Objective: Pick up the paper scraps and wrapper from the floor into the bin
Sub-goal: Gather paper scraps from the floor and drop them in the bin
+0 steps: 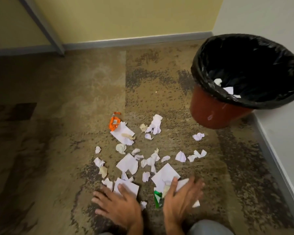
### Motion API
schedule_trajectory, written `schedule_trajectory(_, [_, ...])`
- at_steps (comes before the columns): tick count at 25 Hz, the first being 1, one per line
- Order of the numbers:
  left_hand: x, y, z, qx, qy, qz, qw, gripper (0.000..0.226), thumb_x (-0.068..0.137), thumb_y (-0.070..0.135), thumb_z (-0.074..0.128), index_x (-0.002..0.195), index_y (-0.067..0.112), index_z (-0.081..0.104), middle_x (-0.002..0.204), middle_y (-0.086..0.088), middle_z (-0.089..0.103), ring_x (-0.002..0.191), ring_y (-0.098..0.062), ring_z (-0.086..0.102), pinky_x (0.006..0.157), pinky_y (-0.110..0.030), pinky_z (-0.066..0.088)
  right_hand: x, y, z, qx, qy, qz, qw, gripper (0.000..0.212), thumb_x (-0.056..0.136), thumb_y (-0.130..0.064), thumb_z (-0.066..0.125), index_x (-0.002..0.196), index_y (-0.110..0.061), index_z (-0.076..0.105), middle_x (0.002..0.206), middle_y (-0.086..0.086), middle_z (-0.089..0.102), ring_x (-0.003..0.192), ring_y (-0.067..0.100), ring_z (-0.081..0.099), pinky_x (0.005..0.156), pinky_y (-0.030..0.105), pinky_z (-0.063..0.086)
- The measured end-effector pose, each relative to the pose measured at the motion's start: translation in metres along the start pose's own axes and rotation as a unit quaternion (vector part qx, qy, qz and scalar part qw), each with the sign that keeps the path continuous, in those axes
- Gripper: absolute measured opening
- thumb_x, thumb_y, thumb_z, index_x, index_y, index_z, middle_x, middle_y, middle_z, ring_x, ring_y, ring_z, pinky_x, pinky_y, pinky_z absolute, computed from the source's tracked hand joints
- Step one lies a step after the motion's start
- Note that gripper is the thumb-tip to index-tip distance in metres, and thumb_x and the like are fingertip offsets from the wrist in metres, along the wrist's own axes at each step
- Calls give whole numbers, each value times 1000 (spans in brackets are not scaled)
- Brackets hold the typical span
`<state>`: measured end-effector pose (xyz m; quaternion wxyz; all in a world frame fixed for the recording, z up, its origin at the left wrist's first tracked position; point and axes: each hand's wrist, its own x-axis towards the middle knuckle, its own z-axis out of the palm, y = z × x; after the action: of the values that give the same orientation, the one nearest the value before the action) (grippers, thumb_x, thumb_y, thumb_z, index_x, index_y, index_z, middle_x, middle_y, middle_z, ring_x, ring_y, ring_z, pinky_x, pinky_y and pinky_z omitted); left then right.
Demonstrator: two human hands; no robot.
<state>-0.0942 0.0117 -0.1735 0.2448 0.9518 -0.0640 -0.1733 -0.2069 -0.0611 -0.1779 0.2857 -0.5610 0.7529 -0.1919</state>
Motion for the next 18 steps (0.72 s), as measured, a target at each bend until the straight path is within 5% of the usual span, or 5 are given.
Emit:
schedule_trajectory(5, [18, 27, 2, -89, 24, 209, 974, 76, 110, 67, 25, 161, 16, 48, 176, -5, 36, 167, -29, 23, 134, -60, 21, 6, -13, -1, 32, -24, -180, 983, 74, 106, -59, 42, 168, -20, 33, 183, 3, 21, 171, 20, 10, 135, 60, 21])
schedule_trajectory(8, [59, 19, -11, -74, 117, 142, 980, 74, 109, 62, 31, 160, 11, 45, 178, -10, 31, 168, -34, 19, 134, -63, 18, 7, -2, -3, -66, 36, -136, 988, 84, 101, -69, 41, 166, -18, 35, 182, 18, 18, 170, 39, 11, 133, 71, 13])
schedule_trajectory(10, [96, 12, -21, -70, 140, 101, 982, 75, 109, 59, 32, 167, 11, 36, 181, -11, 22, 170, -33, 10, 137, -60, 5, -7, 0, 5, -69, -5, -129, 989, 92, 99, -81, 33, 171, -24, 24, 183, 17, 6, 170, 40, 5, 131, 75, 12])
schedule_trajectory(15, [166, 21, -28, -49, 63, 191, 978, 85, 108, 73, 17, 171, 17, 29, 180, -5, 24, 170, -24, 13, 139, -52, 4, -39, -21, 29, -21, -143, -319, 937, 94, 102, -76, 40, 175, -23, 14, 185, 6, -4, 172, 30, 0, 136, 59, 7])
schedule_trajectory(18, [148, 46, -17, -91, 15, 289, 953, 66, 112, 59, 33, 164, 21, 46, 175, 1, 39, 167, -16, 23, 138, -47, 16, -15, -32, 21, -48, -55, -322, 944, 88, 104, -72, 36, 171, -15, 28, 184, 12, 12, 171, 33, 9, 136, 61, 5])
